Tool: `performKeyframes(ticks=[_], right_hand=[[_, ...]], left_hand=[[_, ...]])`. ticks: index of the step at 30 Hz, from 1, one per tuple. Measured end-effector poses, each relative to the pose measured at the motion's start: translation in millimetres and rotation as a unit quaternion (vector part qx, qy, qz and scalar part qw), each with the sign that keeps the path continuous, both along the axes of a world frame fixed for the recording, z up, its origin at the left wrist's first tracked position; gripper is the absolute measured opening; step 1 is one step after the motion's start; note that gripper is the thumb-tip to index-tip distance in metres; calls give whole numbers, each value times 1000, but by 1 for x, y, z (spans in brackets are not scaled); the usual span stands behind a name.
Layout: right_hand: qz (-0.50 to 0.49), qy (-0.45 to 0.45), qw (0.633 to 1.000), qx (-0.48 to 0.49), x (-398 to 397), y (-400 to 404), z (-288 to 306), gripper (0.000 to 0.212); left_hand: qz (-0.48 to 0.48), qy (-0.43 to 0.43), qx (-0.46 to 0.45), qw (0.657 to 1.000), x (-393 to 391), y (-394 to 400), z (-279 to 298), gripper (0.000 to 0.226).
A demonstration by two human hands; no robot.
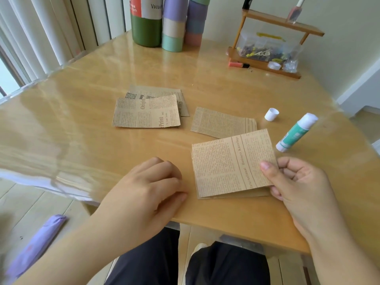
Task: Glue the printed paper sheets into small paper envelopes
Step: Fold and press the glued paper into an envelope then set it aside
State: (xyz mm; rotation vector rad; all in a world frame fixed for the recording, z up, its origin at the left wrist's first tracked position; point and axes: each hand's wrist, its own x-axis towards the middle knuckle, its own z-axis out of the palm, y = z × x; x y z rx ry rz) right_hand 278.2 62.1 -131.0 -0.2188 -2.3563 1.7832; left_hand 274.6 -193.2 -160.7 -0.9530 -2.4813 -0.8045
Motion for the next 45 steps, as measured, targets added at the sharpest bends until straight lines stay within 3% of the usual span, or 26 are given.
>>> performKeyframes(ticks=[33, 45], right_hand=[[-1, 11, 1000, 29, 4, 0, -5, 33], [-5, 11, 997, 75, 4, 1, -1, 14]], left_hand=[[-33, 7, -55, 998, -3, -1, -2, 31], [-33, 18, -77, 996, -4, 0, -2, 34]])
